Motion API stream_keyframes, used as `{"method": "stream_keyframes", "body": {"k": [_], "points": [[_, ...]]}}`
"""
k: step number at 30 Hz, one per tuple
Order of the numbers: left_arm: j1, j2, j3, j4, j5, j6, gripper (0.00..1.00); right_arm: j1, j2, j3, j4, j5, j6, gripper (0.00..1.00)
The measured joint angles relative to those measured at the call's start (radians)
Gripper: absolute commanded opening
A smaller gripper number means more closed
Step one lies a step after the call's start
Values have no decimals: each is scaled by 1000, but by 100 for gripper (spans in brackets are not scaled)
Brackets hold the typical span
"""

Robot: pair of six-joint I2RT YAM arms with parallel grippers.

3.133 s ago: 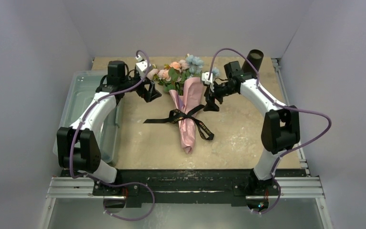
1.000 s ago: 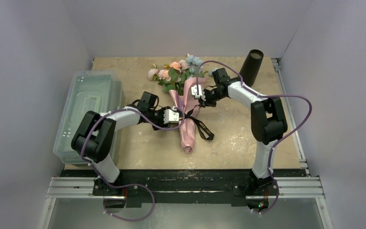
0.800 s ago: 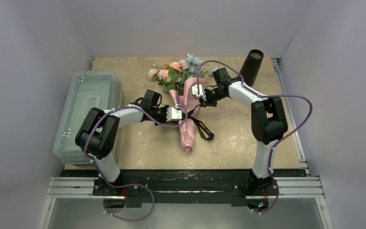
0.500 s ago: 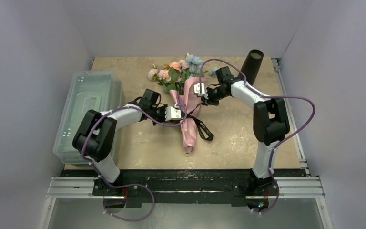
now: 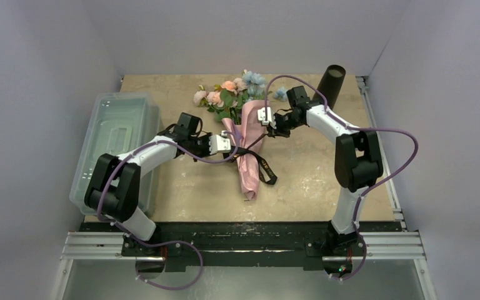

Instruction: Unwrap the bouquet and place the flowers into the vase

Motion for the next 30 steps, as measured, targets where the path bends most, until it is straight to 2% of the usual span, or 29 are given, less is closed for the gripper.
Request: {"method": "stream_keyframes", "body": {"k": [18,25,30], "points": [[94,-51,10,-114,-50,2,0,-93,-92,-35,-59,28,-55,0],[125,-69,73,-167,-66,3,0,-124,-121,-37,-82,35,-65,0],[143,-70,187,-185,-71,-32,0,-132,-124,-37,-101,49,-77,0]]}}
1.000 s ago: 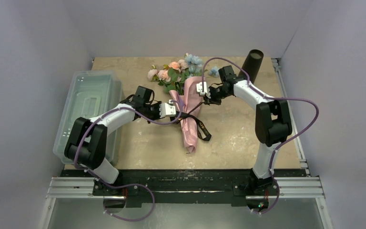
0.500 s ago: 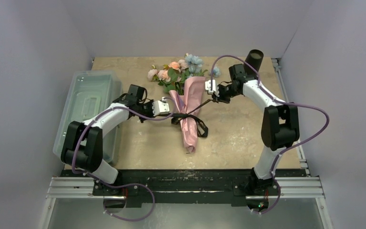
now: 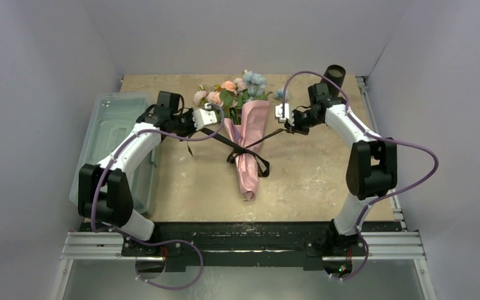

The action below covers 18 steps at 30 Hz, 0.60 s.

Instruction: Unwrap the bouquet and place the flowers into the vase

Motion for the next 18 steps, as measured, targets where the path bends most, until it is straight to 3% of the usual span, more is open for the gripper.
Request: {"method": "stream_keyframes", "body": {"k": [18], "points": [[62,-15,202,9,-22,-103,0,-51,-108,9,-40,31,-3,0]]}}
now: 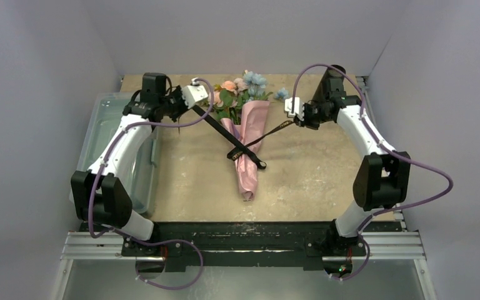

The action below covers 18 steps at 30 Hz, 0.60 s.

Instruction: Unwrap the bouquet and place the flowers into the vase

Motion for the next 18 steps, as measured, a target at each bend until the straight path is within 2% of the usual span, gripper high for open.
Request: {"method": "stream_keyframes", "body": {"k": [7,18], "points": [[23,-10,29,61,1,-108,0,-23,-85,-3,68,-5,114,0],[32,-24,74,209,14,-387,0,-27,-278,-89,340,-54,433,0]]}}
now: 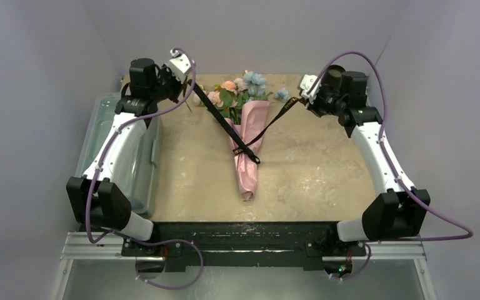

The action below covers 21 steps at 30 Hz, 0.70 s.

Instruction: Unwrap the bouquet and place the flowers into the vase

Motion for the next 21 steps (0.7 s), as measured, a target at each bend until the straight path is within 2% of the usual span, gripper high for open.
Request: {"method": "stream_keyframes", "body": {"k": [8,21], "points": [[12,-19,60,112,-42,-182,0,0,-53,-48,123,4,132,0],[43,-34,85,193,-236,-298,0,-24,-113,-76,241,65,255,0]]}}
